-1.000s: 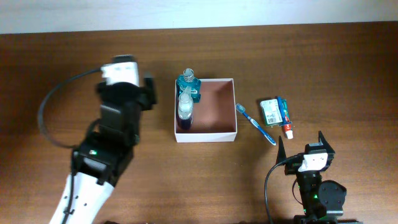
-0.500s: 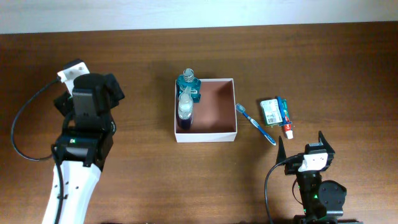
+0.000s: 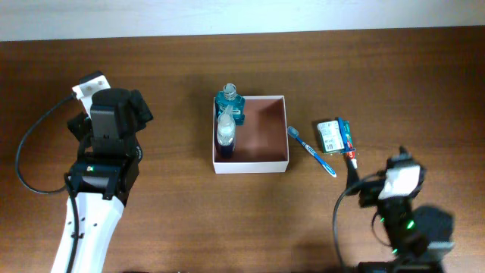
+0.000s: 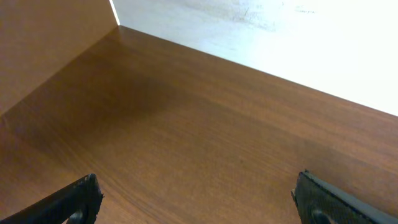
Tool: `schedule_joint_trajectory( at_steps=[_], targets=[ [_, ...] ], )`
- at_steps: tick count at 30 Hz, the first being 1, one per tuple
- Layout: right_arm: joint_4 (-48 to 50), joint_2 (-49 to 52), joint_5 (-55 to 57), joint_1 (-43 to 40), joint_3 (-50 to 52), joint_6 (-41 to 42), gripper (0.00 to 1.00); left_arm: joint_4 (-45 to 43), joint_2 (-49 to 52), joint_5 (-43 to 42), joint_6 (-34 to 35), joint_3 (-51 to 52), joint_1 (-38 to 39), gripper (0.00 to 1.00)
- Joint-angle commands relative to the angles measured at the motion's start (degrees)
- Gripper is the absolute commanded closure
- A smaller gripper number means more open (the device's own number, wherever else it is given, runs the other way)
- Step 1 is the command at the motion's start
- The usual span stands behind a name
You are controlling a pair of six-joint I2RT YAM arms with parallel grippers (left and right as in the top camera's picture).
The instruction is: Pack container
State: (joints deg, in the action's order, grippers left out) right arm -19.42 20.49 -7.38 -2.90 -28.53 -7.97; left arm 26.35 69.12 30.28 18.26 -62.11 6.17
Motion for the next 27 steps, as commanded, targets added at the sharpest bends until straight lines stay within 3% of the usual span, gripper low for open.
schedule_joint_trajectory(
  at_steps=[1,8,16,19,23,27],
  targets=[
    [-5.0,13.2,-1.9,0.3,-12.5,-0.6,0.01,-0.1,0.3,0.6,0.8,-0.4,-0.2,0.01],
    [-18.1,38.7,-7.3,0.3,-30.0,-0.4,0.01,-0.1,0.3,0.6,0.8,-0.4,-0.2,0.01],
    [-18.4,56.1,-10.4,0.3,-31.9,3.9,0.02,-0.1,0.3,0.6,0.8,-0.4,-0.2,0.01],
    [-18.5,62.4,-10.0,0.3,-31.9,3.7,0.17,-0.1,0.3,0.6,0.8,-0.4,-0.2,0.01],
    [-18.6,67.9,-10.0,0.3,-31.9,2.4,0.29,-0.1,0.3,0.6,0.8,-0.4,-0.2,0.01],
    [-18.5,71.2,-9.9,0.3,-31.9,2.2,0.29,-0.1,0.3,0.6,0.8,-0.4,-0.2,0.01]
  ],
)
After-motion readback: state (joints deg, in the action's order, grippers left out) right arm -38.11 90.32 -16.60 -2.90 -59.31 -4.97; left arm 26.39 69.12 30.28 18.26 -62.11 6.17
